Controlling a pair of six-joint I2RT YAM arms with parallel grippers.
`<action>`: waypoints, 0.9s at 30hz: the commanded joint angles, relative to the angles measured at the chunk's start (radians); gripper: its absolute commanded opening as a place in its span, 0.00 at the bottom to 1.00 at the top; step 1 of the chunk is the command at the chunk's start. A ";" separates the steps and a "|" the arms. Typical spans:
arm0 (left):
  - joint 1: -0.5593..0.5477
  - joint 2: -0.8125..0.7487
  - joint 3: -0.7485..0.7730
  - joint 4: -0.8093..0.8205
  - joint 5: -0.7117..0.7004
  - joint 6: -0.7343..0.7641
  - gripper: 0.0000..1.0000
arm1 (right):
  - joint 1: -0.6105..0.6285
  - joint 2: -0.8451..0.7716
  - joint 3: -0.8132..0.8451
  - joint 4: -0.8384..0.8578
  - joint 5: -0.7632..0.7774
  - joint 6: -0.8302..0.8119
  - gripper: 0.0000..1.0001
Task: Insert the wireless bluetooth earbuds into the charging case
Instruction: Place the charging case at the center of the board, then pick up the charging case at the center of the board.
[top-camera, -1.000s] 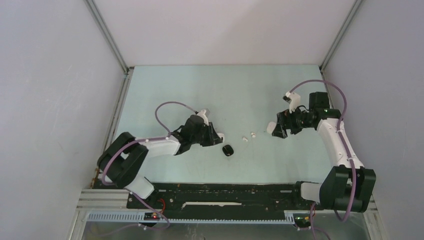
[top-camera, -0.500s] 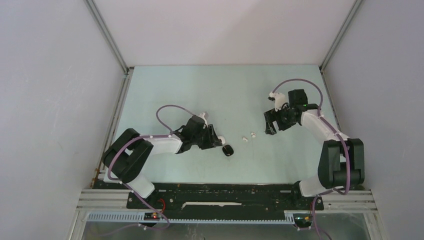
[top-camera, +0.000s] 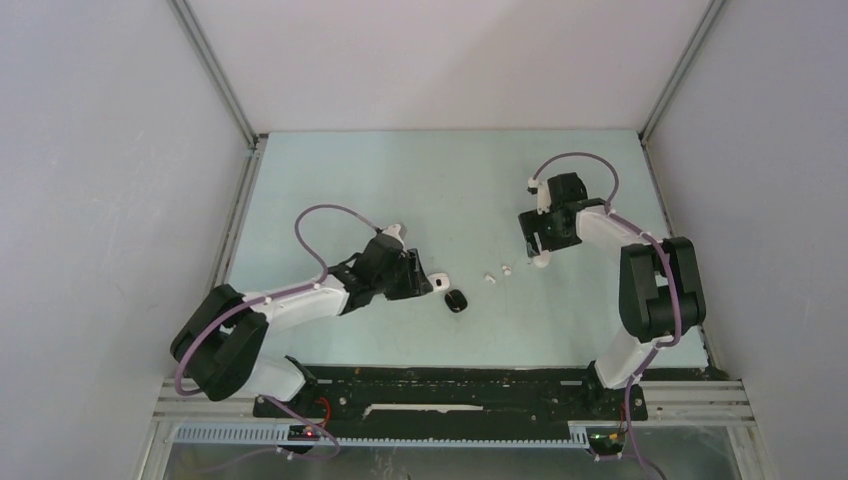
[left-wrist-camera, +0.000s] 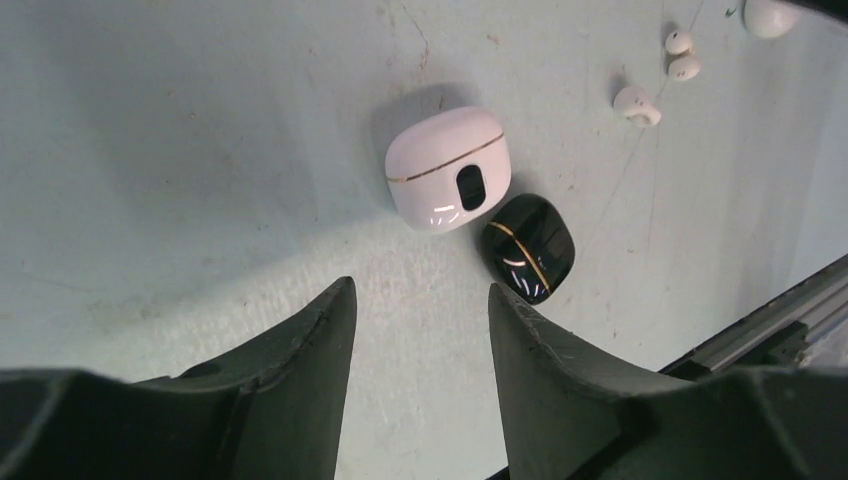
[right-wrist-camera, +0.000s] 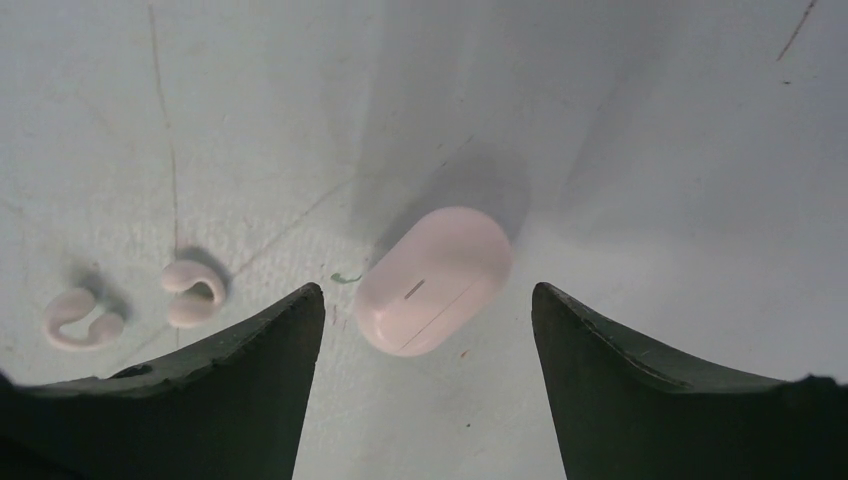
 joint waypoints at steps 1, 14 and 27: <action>-0.036 -0.032 0.034 -0.052 -0.056 0.035 0.56 | 0.000 0.041 0.048 0.062 0.072 0.028 0.78; -0.078 -0.030 0.061 -0.017 -0.057 0.058 0.56 | -0.081 0.052 0.036 0.018 0.031 -0.012 0.59; -0.087 -0.044 0.064 0.032 -0.014 0.108 0.55 | -0.056 -0.045 0.009 -0.054 -0.139 -0.126 0.31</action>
